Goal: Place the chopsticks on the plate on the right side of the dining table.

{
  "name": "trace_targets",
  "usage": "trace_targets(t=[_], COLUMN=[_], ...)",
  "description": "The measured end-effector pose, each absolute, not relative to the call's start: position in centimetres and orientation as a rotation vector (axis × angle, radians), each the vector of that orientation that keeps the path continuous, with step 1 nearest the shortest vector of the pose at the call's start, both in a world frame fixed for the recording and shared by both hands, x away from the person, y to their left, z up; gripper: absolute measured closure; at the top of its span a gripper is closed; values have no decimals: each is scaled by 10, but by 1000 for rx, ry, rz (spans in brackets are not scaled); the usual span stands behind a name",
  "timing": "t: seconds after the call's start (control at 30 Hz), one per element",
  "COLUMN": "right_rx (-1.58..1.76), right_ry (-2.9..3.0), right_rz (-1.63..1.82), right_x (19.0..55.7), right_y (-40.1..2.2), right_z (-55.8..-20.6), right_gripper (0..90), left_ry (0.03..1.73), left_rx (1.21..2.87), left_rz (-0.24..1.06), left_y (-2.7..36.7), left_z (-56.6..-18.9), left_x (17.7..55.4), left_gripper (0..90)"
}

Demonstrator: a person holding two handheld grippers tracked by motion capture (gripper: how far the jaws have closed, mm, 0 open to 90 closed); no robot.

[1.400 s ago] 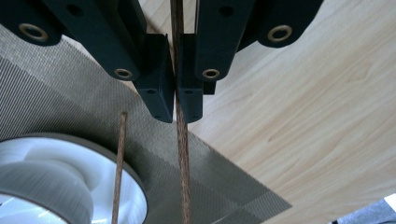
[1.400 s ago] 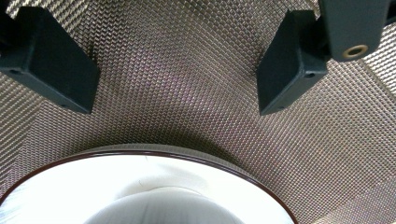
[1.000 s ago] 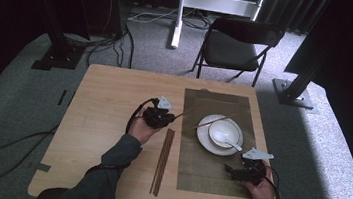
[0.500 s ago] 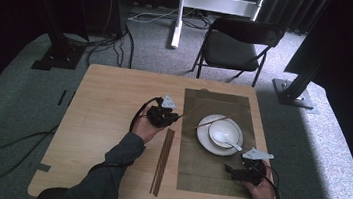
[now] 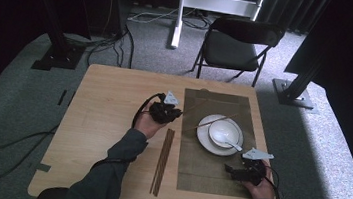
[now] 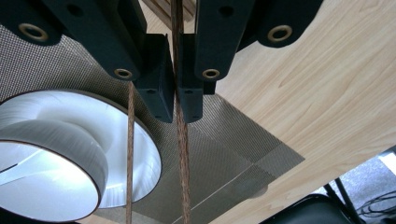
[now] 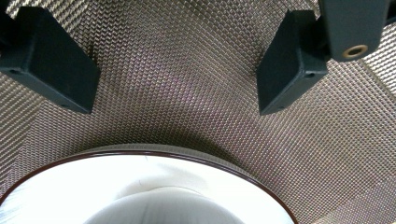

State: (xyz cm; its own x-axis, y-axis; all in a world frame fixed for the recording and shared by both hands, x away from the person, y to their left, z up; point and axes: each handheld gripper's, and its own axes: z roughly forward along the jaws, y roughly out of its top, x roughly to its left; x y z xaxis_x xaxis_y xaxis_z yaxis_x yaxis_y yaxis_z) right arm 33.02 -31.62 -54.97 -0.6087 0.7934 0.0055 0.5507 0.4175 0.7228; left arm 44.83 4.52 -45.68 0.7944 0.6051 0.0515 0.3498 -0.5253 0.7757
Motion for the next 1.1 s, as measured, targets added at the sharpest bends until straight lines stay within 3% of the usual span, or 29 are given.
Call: trace_targets(t=[1.1], right_rx=[1157], right_ry=[2340], right_rz=[1004], right_x=[330], right_y=[-316], right_z=[-550], right_gripper=[127], left_ry=[638], left_rx=[2187], left_rz=[401], left_y=[14], left_z=[-451], left_x=[463], left_gripper=[850])
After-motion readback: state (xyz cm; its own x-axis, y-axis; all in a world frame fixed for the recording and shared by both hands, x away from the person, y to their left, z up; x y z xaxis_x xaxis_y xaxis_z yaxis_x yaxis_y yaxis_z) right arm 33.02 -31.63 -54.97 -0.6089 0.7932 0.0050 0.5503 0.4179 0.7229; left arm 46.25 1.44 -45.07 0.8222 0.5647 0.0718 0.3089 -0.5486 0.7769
